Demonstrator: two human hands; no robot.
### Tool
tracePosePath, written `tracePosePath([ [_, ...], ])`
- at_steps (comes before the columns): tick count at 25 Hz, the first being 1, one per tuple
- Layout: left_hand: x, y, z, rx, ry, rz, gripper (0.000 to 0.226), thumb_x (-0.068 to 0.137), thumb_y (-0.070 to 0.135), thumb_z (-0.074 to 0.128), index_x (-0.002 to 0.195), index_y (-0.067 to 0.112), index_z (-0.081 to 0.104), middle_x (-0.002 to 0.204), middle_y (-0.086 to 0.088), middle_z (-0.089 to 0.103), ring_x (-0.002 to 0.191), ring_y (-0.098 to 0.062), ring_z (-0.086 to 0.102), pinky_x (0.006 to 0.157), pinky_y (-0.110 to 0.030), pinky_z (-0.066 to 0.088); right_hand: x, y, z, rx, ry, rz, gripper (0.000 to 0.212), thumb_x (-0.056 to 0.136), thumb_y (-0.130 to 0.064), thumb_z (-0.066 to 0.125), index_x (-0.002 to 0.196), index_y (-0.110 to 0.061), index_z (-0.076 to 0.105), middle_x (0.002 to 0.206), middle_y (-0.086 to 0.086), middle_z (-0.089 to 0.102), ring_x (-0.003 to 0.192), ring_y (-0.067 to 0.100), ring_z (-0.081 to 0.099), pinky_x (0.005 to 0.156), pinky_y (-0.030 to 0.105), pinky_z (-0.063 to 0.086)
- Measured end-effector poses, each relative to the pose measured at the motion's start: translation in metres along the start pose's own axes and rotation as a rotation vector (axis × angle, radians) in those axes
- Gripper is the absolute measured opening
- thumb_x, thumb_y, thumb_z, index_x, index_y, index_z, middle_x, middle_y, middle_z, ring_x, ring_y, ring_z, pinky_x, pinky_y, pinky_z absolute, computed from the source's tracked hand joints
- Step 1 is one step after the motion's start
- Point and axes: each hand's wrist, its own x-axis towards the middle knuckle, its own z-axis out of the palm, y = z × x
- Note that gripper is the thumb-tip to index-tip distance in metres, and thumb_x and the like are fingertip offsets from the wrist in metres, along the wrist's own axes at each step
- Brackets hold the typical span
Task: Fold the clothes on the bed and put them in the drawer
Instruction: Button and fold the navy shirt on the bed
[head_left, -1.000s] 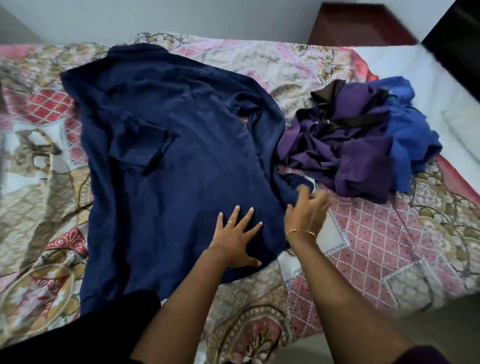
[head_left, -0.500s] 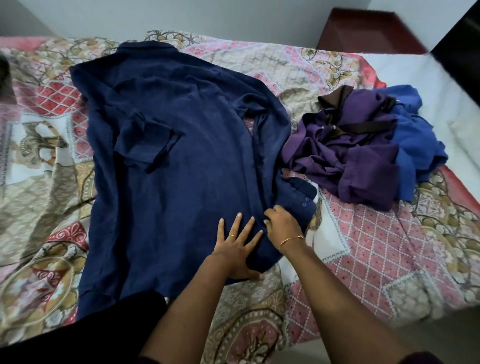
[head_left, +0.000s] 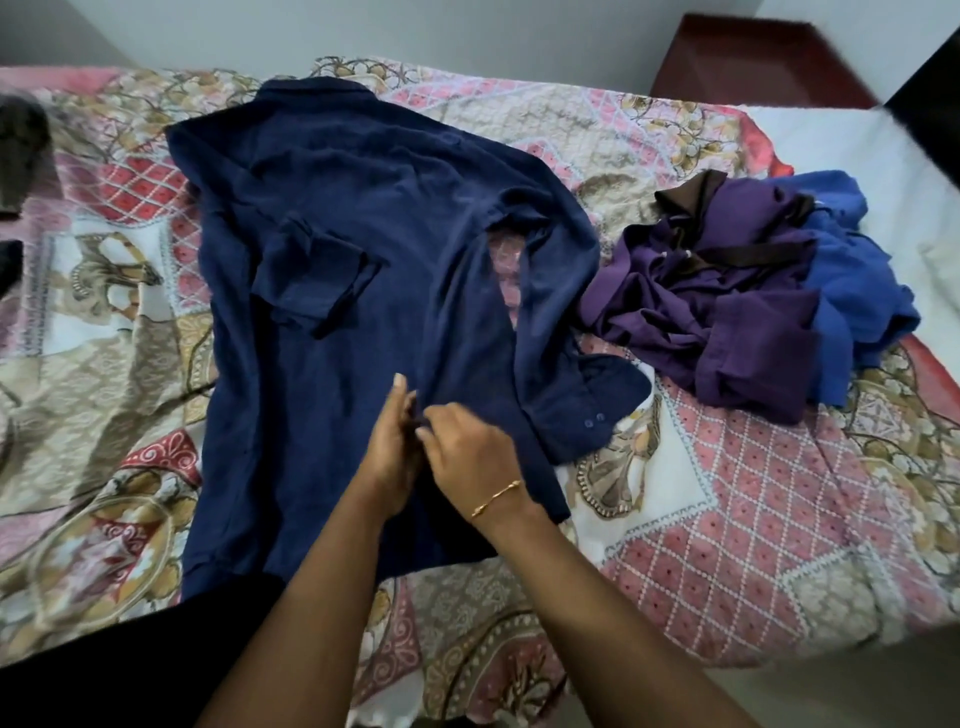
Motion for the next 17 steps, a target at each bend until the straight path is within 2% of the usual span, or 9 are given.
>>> tracePosePath([
  [1,-0.001,0.009,-0.012,0.0,0.059,0.013,0.037,0.096,0.045,0.039,0.089,0.018,0.062,0.077,0.002,0.071,0.071,-0.01,0.068,0.061,-0.019,0.052,-0.002,-0.014,0.006,-0.024,-0.204,-0.047,0.021,0.091,-0.014,0.043,0.099,-0.003,0.059,0.097,0.016,0.064,0.082,0.035,0.065,0.063,0.036,0.048],
  [3,0.002,0.012,-0.038,0.196,0.208,0.003,0.028,0.092,0.036,0.056,0.099,0.011,0.065,0.087,-0.002,0.071,0.078,-0.014,0.067,0.064,-0.023,0.051,-0.008,-0.034,0.016,-0.031,-0.597,-0.032,0.026,0.091,-0.007,0.045,0.117,-0.003,0.046,0.114,0.02,0.058,0.101,0.041,0.058,0.077,0.043,0.045],
  [5,0.007,0.005,-0.059,0.514,0.369,0.039,0.016,0.086,0.019,0.066,0.096,0.006,0.065,0.086,-0.005,0.066,0.081,-0.019,0.063,0.071,-0.032,0.052,-0.011,-0.04,0.021,0.006,-0.735,0.02,0.039,0.089,-0.011,0.05,0.125,-0.005,0.038,0.117,0.021,0.056,0.104,0.042,0.055,0.079,0.042,0.044],
  [6,0.008,0.002,-0.066,0.65,0.416,0.077,0.011,0.086,0.015,0.065,0.086,0.004,0.064,0.08,-0.008,0.064,0.079,-0.023,0.061,0.073,-0.037,0.051,-0.009,-0.041,0.023,0.035,-0.739,0.036,0.04,0.088,-0.014,0.052,0.125,-0.006,0.039,0.116,0.021,0.057,0.104,0.041,0.055,0.078,0.04,0.043],
  [8,0.008,-0.002,-0.07,0.81,0.506,0.137,0.033,0.091,0.014,0.056,0.06,0.005,0.05,0.062,-0.007,0.053,0.064,-0.022,0.05,0.062,-0.035,0.042,-0.004,-0.036,0.023,0.127,-0.659,0.094,0.025,0.087,-0.022,0.053,0.108,-0.009,0.05,0.108,0.018,0.06,0.099,0.037,0.055,0.073,0.035,0.04],
  [10,0.003,-0.006,-0.072,0.878,0.57,0.184,0.043,0.097,0.016,0.048,0.056,0.009,0.037,0.057,-0.003,0.044,0.058,-0.018,0.041,0.053,-0.032,0.03,0.001,-0.03,0.026,0.214,-0.522,0.207,0.016,0.088,-0.022,0.052,0.093,-0.008,0.054,0.101,0.013,0.06,0.096,0.032,0.054,0.072,0.032,0.037],
  [12,-0.002,-0.014,-0.075,0.949,0.59,0.187,0.037,0.099,0.02,0.043,0.065,0.008,0.041,0.067,-0.007,0.052,0.068,-0.025,0.05,0.055,-0.032,0.031,0.003,-0.024,0.032,0.188,-0.527,0.249,0.016,0.09,-0.018,0.047,0.097,-0.007,0.055,0.105,0.012,0.058,0.098,0.03,0.053,0.078,0.034,0.038],
  [14,-0.006,-0.021,-0.075,1.145,0.616,0.215,0.03,0.101,0.026,0.039,0.081,0.006,0.048,0.085,-0.015,0.06,0.08,-0.034,0.057,0.06,-0.033,0.034,0.005,-0.019,0.039,0.134,-0.6,0.227,0.018,0.094,-0.017,0.042,0.101,-0.007,0.055,0.109,0.012,0.058,0.102,0.029,0.053,0.081,0.034,0.039],
  [17,-0.01,-0.018,-0.075,1.372,0.677,0.285,0.032,0.102,0.028,0.032,0.099,0.002,0.051,0.093,-0.02,0.063,0.085,-0.038,0.059,0.06,-0.034,0.034,0.012,-0.021,0.042,0.161,-0.544,0.24,0.025,0.097,-0.027,0.041,0.1,-0.006,0.054,0.107,0.013,0.061,0.1,0.031,0.054,0.073,0.033,0.038],
])
